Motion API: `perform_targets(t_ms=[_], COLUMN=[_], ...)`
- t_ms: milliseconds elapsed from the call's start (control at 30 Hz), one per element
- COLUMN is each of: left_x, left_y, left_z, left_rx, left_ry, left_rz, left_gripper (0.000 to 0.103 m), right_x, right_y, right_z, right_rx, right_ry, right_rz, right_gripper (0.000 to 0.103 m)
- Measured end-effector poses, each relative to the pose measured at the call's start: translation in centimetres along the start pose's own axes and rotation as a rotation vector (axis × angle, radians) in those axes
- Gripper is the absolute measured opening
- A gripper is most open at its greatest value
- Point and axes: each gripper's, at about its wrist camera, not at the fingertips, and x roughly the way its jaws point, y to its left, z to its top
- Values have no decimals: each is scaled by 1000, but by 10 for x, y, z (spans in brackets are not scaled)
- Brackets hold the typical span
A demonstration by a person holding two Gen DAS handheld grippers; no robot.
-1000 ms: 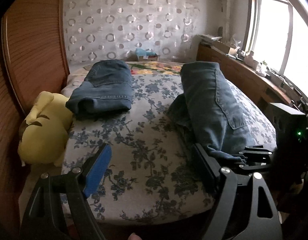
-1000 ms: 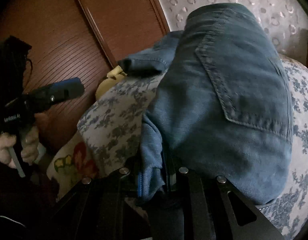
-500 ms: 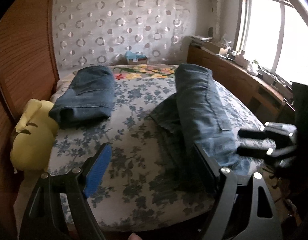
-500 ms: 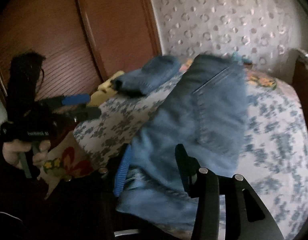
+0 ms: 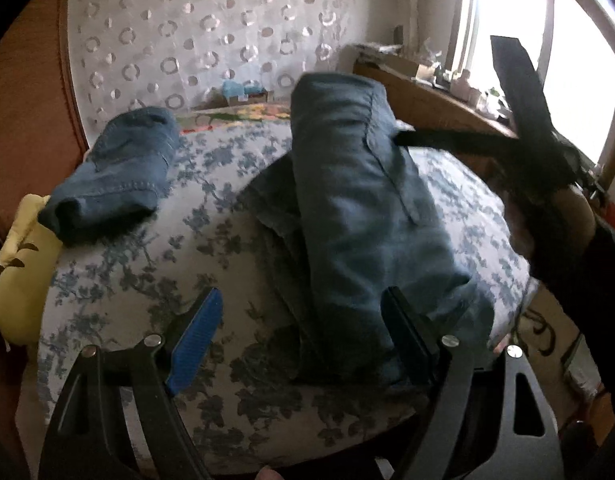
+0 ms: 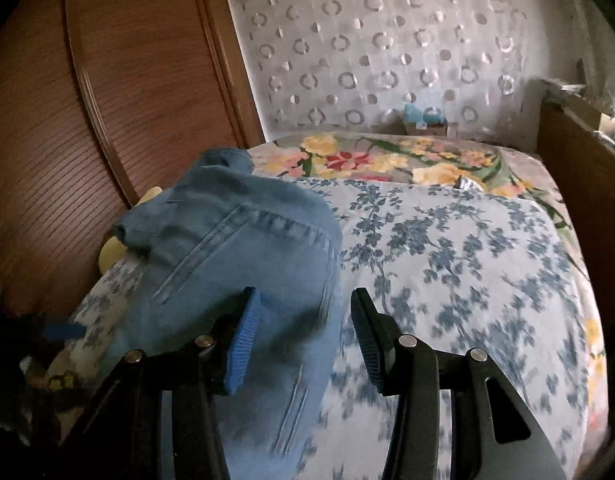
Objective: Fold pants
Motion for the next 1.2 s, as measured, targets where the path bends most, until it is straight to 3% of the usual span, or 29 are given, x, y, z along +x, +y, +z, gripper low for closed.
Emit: perform_targets(t_ms=[100,267,467,1067,1133,1200], left_x=[8,14,15,10,9,11], left_y=[0,3,3,0,-2,-5], left_z=[-5,-12,-15,-16,-20,-24], left_rx=[3,-6,-22,-28,-28,-27], left_ry=[23,39,47,26,28,36], left_rz=[5,2,-13,-58,-83,-101], left_gripper=[82,82,82,81,72,65], right_x=[29,67,66,74,75,77], right_y=[4,5,-19,-41,-41,-41], right_z=[8,10,11,-2,-3,-2], right_rx=[-12,-63,60,136,137,146], right_ry=[56,140,183,213,217,226], right_rz=[17,-37,40,167,191,216], right_gripper=[49,56,66,68,68,61])
